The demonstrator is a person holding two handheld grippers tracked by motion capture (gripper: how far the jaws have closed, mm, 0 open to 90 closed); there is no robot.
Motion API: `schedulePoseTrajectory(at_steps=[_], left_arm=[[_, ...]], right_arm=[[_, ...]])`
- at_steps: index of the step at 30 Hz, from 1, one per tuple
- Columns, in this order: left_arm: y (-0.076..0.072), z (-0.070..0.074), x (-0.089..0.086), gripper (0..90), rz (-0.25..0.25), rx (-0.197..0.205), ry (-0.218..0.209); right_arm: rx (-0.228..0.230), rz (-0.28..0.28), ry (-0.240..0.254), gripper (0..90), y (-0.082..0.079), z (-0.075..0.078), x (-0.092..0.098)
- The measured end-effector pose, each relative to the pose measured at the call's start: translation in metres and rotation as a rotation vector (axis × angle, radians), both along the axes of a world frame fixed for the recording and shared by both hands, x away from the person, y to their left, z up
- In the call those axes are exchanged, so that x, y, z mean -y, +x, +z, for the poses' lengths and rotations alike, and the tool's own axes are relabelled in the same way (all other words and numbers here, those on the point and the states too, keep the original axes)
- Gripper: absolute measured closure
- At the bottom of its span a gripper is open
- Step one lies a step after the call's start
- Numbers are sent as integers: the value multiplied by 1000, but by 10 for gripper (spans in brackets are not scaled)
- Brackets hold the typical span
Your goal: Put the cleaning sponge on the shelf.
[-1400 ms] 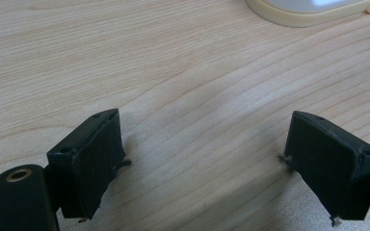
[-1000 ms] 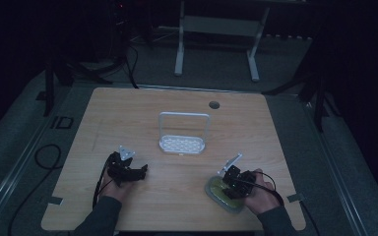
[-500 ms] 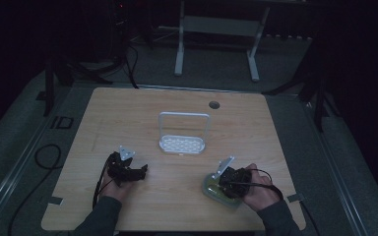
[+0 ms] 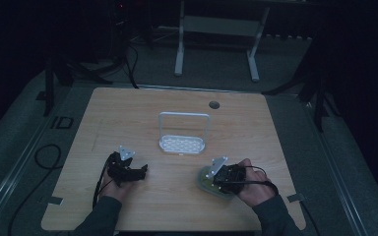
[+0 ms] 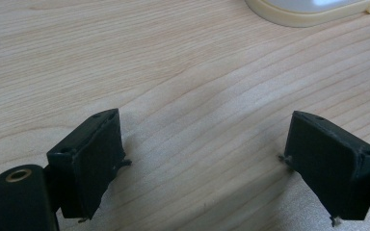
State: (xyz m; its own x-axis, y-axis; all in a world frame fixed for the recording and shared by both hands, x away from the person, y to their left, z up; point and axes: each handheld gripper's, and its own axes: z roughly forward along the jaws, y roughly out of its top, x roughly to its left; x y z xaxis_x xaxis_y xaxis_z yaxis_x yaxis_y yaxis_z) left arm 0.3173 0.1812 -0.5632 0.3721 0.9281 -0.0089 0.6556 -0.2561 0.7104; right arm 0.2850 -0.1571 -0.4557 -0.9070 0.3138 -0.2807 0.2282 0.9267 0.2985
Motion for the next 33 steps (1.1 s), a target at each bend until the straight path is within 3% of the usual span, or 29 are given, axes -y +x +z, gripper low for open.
schedulePoseTrajectory(at_steps=[9, 33], left_arm=[[0, 0, 0, 134, 0, 1, -1], [0, 0, 0, 133, 0, 0, 1]], right_arm=[[59, 55, -2, 713, 2, 3, -8], [116, 145, -34, 714, 12, 1, -23]])
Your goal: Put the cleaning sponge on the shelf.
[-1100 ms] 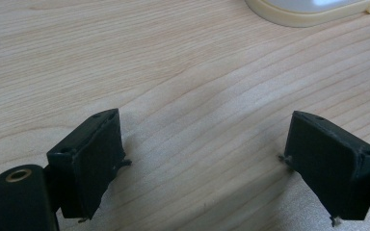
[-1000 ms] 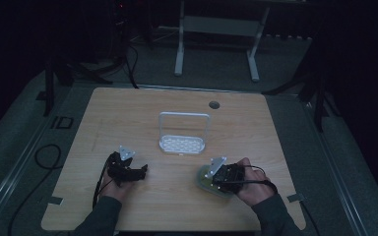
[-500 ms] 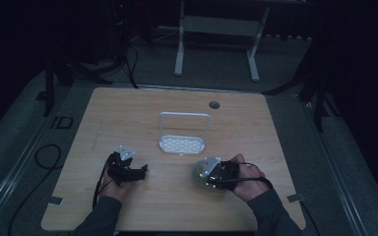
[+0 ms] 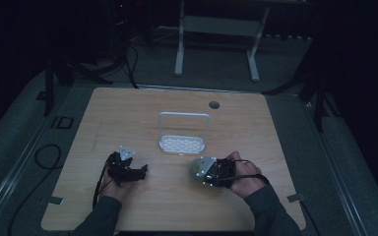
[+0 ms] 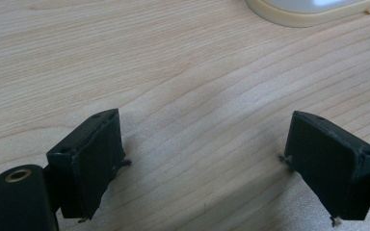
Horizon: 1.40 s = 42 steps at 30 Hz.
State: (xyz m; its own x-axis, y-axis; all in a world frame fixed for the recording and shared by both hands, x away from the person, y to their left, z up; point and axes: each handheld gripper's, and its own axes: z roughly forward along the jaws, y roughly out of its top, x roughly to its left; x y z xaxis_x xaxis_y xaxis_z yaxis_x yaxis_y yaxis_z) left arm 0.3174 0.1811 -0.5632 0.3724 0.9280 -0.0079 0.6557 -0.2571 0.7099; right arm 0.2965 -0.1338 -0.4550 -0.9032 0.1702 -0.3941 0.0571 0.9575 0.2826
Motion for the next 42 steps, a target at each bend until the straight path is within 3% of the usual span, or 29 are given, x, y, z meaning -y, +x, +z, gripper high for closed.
schedulePoseTrajectory(at_steps=[18, 42], left_arm=[[0, 0, 0, 133, 1, 0, 1], [0, 0, 0, 132, 1, -1, 2]], right_arm=[[29, 5, 15, 714, 9, -3, -3], [40, 59, 42, 715, 22, -4, -16]])
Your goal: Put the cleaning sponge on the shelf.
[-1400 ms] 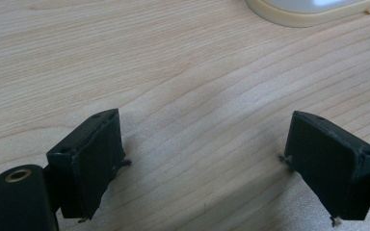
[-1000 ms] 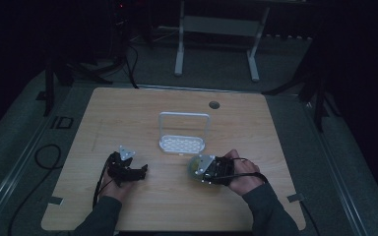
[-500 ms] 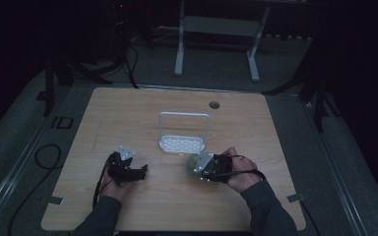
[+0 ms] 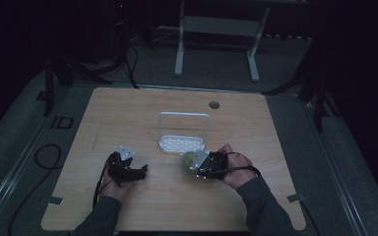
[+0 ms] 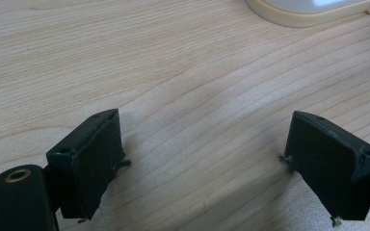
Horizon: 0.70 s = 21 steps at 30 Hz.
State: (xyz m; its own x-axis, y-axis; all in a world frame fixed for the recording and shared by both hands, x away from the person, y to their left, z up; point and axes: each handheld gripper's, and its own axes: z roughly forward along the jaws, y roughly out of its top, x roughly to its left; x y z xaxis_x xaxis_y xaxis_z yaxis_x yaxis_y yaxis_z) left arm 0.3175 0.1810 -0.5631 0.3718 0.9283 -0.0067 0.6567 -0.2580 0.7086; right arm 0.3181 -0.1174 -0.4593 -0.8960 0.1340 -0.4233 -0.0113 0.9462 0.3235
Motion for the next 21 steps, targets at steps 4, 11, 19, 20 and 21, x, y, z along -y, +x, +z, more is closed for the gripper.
schedulePoseTrajectory(at_steps=[4, 11, 19, 20, 21], left_arm=[[0, 0, 0, 132, 0, 0, 0], [0, 0, 0, 132, 0, 0, 0], [0, 0, 0, 132, 1, 0, -2], [0, 0, 0, 132, 1, -1, -2], [0, 0, 0, 132, 1, -1, -1]], right_arm=[[1, 3, 3, 715, 2, 1, -1], [12, 22, 13, 714, 7, 7, -7], [23, 32, 11, 714, 13, 11, -13], [20, 34, 14, 714, 14, 13, -15], [22, 39, 16, 715, 15, 13, -16]])
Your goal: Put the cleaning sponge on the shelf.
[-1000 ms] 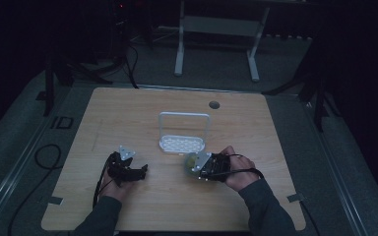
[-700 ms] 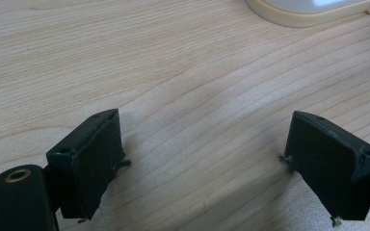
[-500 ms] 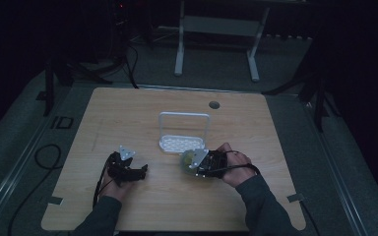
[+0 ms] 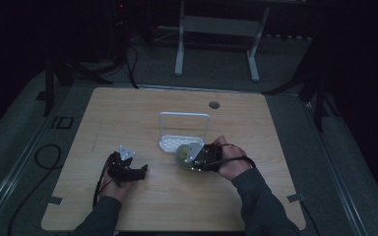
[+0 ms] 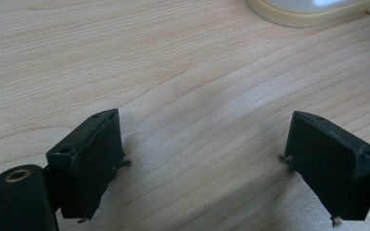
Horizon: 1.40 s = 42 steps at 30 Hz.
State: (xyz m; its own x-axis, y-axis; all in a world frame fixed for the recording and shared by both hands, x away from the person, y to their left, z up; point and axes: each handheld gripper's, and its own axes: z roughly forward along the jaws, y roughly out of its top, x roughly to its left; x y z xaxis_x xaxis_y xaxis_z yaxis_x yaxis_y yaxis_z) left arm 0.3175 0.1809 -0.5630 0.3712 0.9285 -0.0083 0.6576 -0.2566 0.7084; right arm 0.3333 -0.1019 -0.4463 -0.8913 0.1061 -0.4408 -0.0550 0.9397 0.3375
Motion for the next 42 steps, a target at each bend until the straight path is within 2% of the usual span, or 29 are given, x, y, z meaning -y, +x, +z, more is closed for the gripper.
schedulePoseTrajectory(at_steps=[7, 12, 16, 18, 30, 36, 42], left_arm=[[0, 0, 0, 132, 0, 0, 0], [0, 0, 0, 132, 0, -1, 0], [0, 0, 0, 132, 0, 0, 0], [0, 0, 0, 132, 0, 0, -1], [0, 0, 0, 132, 0, 1, 0], [0, 0, 0, 132, 1, 1, 0], [0, 0, 0, 132, 1, 1, 0]], right_arm=[[18, 15, 0, 714, 5, 5, -6], [12, 18, 0, 715, 8, 4, -8], [13, 25, -12, 714, 11, 2, -9], [31, 29, -43, 714, 12, 0, -12], [61, 53, -65, 714, 22, 3, -25], [50, 59, -54, 714, 27, 0, -29], [54, 61, -72, 714, 33, -4, -33]])
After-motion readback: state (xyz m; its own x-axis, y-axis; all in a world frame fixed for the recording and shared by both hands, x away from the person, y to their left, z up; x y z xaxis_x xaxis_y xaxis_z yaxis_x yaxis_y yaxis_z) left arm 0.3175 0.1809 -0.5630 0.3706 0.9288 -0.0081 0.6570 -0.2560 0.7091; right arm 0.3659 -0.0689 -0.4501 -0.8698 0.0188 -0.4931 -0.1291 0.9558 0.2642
